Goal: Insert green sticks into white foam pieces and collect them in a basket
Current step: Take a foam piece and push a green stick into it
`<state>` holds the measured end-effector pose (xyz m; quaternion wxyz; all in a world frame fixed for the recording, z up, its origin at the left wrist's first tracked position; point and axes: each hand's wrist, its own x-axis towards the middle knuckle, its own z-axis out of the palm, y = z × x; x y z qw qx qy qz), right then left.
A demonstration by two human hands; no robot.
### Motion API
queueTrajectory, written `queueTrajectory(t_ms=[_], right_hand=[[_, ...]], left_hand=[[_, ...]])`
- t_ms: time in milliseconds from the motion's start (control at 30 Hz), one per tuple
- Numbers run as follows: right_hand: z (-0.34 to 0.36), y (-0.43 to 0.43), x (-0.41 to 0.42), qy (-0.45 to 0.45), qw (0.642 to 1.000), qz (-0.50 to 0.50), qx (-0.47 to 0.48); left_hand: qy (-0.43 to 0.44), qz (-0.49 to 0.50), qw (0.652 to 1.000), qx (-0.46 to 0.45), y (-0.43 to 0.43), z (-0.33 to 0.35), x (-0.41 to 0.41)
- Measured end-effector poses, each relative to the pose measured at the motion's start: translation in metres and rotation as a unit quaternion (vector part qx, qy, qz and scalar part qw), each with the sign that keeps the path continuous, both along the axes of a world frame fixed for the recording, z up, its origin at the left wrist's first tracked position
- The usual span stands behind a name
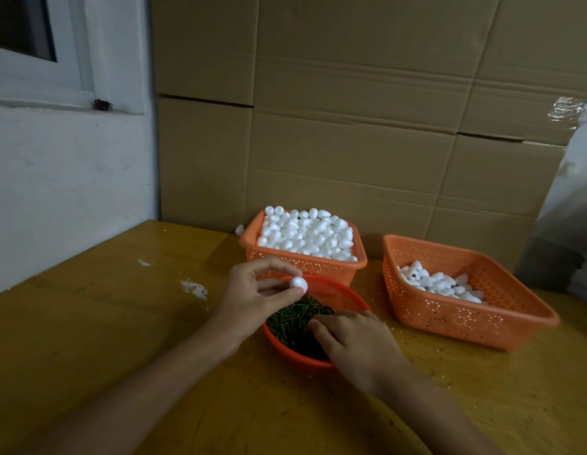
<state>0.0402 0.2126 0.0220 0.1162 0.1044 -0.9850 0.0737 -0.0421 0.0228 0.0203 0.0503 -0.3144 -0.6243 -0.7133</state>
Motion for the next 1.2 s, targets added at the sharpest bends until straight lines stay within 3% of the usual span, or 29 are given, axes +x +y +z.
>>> queueTrajectory(t_ms=[633,1200], right_hand=[[-0.0023,-0.0001,-0.0004,0.011,1.0,-0.003,-0.003],[-0.0038,0.0011,-0.0008,0.019,1.0,0.005,-0.005]], left_hand=[[0.039,-0.016,0.999,-0.016,-0.0004,-0.0028,-0.0026],[0.02,-0.014,1.0,-0.004,-0.0016,-0.0004,-0.0016]])
